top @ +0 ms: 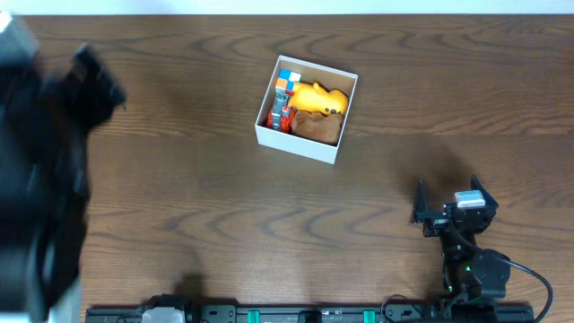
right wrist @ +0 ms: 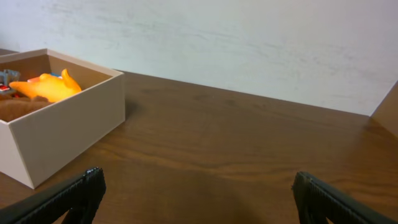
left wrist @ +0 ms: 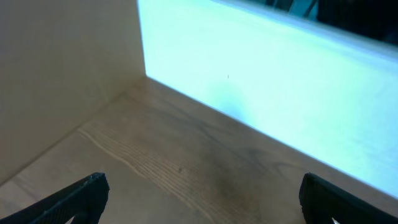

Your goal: Pack container

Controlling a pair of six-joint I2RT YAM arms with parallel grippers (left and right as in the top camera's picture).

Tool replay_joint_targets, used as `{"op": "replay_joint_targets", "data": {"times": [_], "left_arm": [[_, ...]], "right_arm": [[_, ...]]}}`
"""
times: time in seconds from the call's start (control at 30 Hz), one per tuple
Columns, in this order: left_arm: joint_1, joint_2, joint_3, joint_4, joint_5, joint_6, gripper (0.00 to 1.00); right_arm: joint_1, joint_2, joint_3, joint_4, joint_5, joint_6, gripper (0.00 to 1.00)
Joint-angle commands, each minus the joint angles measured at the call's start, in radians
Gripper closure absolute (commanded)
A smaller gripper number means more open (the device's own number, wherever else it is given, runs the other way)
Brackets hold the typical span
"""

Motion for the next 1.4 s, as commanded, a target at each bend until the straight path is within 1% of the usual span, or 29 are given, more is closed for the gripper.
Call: {"op": "replay_joint_targets", "data": {"times": [0.0, 0.13, 0.23, 0.3, 0.43, 0.53, 0.67, 0.77, 0.87, 0.97, 1.03, 1.37], "left_arm": [[0.003, -0.119, -0.08, -0.015, 0.014, -0.002, 0.02], [0.003, -0.292, -0.214, -0.014, 0.013, -0.014, 0.02], [0.003, -0.414, -0.35, 0.005, 0.013, -0.072, 0.02], [0.003, -0.494, -0.46, 0.053, 0.013, -0.107, 0.02], [0.003, -0.623, -0.714, 0.236, 0.013, -0.114, 0.02], [0.003, -0.692, -0.911, 0.409, 0.014, -0.115, 0.02], [0.003, -0.756, -1.182, 0.675, 0.018, -0.115, 0.02], [0.003, -0.8, -1.349, 0.854, 0.043, -0.115, 0.02], [0.003, -0.848, -1.477, 0.971, 0.043, -0.153, 0.02], [0.003, -0.905, -1.564, 1.019, 0.043, -0.182, 0.02], [0.003, -0.946, -1.601, 1.023, 0.043, -0.182, 0.02], [0.006, -1.074, -1.714, 1.025, 0.043, -0.182, 0.02]], "right_arm": [[0.005, -0.008, -0.003, -0.004, 0.006, -0.008, 0.01], [0.005, -0.008, -0.003, -0.003, 0.006, -0.007, 0.01], [0.005, -0.008, -0.003, -0.003, 0.006, -0.008, 0.01], [0.005, -0.008, -0.003, -0.003, 0.006, -0.007, 0.01], [0.005, -0.008, -0.003, -0.003, 0.006, -0.008, 0.01], [0.005, -0.008, -0.003, -0.003, 0.006, -0.008, 0.01], [0.005, -0.008, -0.003, -0.004, 0.006, -0.008, 0.01], [0.005, -0.008, -0.003, -0.003, 0.006, -0.007, 0.01], [0.005, -0.008, -0.003, -0.003, 0.006, -0.008, 0.01], [0.005, -0.008, -0.003, -0.004, 0.006, -0.007, 0.01], [0.005, -0.008, -0.003, -0.003, 0.006, -0.007, 0.01], [0.005, -0.008, -0.003, -0.003, 0.006, -0.007, 0.01]]}}
